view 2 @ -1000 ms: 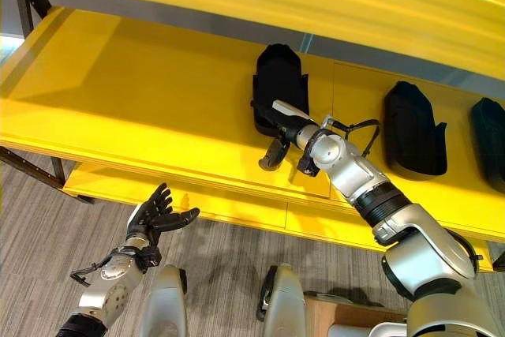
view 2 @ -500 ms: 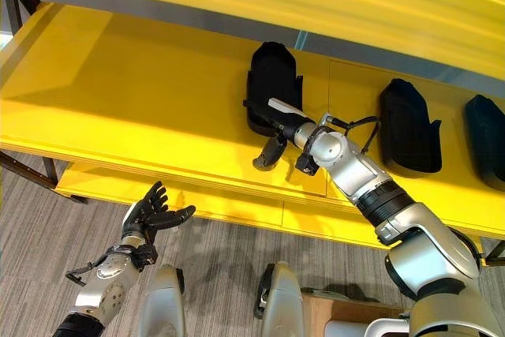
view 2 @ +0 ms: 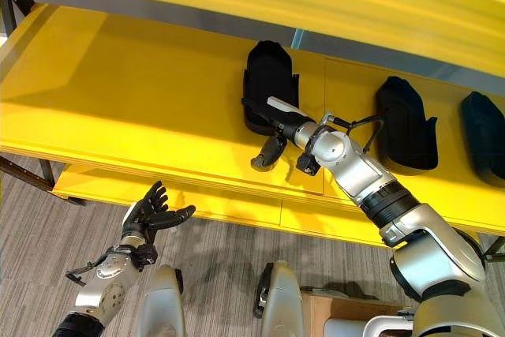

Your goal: Move parts from the plastic box to the shelf.

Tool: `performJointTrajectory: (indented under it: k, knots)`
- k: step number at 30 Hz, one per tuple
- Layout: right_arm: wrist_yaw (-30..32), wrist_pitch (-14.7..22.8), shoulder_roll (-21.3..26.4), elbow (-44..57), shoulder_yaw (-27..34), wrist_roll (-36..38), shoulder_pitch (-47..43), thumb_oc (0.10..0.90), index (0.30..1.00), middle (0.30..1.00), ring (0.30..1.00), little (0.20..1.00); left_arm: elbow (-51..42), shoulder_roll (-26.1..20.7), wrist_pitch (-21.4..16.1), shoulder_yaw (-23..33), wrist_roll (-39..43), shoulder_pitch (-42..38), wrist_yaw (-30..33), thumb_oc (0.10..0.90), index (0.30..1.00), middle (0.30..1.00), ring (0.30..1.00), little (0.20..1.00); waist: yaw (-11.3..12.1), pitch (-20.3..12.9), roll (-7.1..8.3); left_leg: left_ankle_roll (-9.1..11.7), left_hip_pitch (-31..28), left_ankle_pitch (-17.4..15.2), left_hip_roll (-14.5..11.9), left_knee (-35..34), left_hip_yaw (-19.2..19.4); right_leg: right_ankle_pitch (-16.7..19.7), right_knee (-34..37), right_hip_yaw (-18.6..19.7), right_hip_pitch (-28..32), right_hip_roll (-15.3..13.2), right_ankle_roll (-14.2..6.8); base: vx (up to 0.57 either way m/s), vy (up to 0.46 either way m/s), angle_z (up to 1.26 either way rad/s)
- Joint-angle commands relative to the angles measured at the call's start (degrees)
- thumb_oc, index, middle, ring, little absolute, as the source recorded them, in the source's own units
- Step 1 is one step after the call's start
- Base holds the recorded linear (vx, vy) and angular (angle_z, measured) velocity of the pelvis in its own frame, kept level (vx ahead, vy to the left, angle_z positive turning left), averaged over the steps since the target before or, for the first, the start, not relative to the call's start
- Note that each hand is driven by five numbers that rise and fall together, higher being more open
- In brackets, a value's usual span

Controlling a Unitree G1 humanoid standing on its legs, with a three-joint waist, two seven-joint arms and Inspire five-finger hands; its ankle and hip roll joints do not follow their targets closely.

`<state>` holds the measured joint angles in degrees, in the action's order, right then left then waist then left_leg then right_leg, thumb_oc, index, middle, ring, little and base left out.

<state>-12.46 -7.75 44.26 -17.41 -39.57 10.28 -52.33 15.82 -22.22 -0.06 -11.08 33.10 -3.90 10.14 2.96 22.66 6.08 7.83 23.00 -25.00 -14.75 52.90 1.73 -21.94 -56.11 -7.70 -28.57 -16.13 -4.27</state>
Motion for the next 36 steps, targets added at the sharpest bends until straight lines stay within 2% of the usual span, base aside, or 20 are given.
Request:
performJointTrajectory:
  k: [1, 36]
  knots:
    - [2.06, 4.12, 2.03, 5.18, 5.37, 2.60, -1.60, 0.900, 1.000, 1.000, 1.000, 1.000, -4.83, -2.31, -4.23, -0.28, -0.45, -2.77, -1.26, 0.900, 1.000, 1.000, 1.000, 1.000, 0.72, -1.91, 0.75, -0.75, 1.19, 1.20, -1.65, 0.38, -5.59, 3.03, 6.13, 1.40, 5.95, -3.47, -2.85, 0.00, 0.000, 0.00]
    - [2.57, 4.80, -3.10, 6.05, 8.25, 4.30, 7.36, 0.900, 1.000, 1.000, 1.000, 1.000, -5.11, -1.60, -4.27, -0.36, -0.42, -2.39, -0.89, 0.900, 1.000, 1.000, 1.000, 1.000, 0.13, -1.35, -0.19, -0.82, 1.97, 1.02, -1.53, 1.54, -5.61, 2.60, 4.91, 1.69, 5.21, -3.54, -2.94, 0.00, 0.000, 0.00]
